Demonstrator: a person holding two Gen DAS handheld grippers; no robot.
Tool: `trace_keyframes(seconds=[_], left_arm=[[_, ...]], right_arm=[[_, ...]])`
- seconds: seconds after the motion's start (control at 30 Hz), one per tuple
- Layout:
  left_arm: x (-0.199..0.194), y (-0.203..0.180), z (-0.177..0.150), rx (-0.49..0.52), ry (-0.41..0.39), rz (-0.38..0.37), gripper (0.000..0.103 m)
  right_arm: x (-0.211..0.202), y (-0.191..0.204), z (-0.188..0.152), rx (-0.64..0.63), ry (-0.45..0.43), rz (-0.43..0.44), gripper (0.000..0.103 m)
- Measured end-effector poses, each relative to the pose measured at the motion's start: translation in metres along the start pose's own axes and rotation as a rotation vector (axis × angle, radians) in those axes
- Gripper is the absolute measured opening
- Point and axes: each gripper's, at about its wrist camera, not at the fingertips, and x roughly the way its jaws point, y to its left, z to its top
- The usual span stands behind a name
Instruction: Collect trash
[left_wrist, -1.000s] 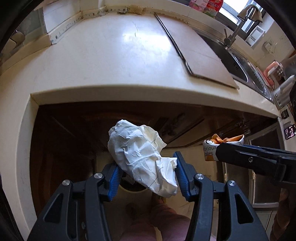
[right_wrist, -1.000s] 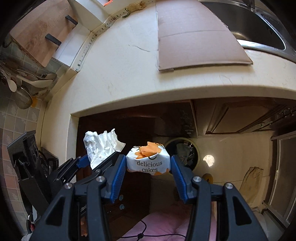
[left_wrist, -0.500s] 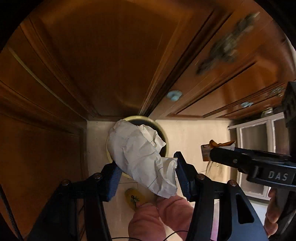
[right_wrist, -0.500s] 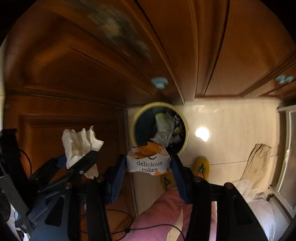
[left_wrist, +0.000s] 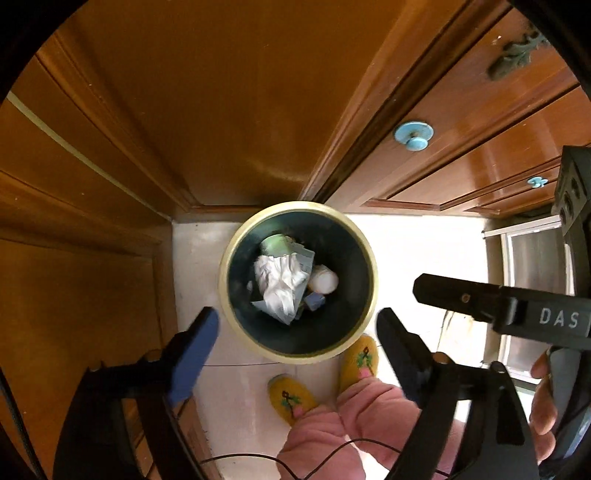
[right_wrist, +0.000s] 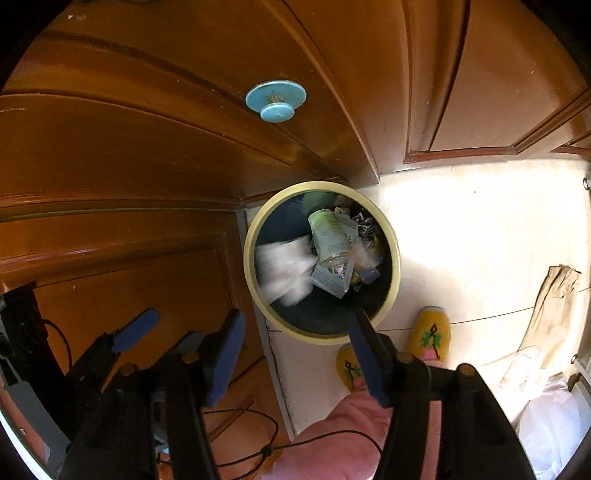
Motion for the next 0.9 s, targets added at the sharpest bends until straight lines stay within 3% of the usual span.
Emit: trace_keyframes(seconds=[0.37, 0.63, 0.9], left_arm=[[-0.045, -0.002, -0.001, -0.026, -0.048, -0.001, 0.097], [-0.111, -0.016, -0.001, -0.034, -0.096, -0.004, 0.097], [-0.174, -0.026, -0.007, -0.02, -0.094, -0.005, 0.097]], right_arm=[[-0.035, 0.026, -0.007, -0.035, -0.034, 0.01, 0.059], [-0.088, 0.049, -0.017, -0.057, -0.072, 0.0, 0.059], [-0.133, 0.065, -0.028, -0.062, -0.099, -0.039, 0.059]])
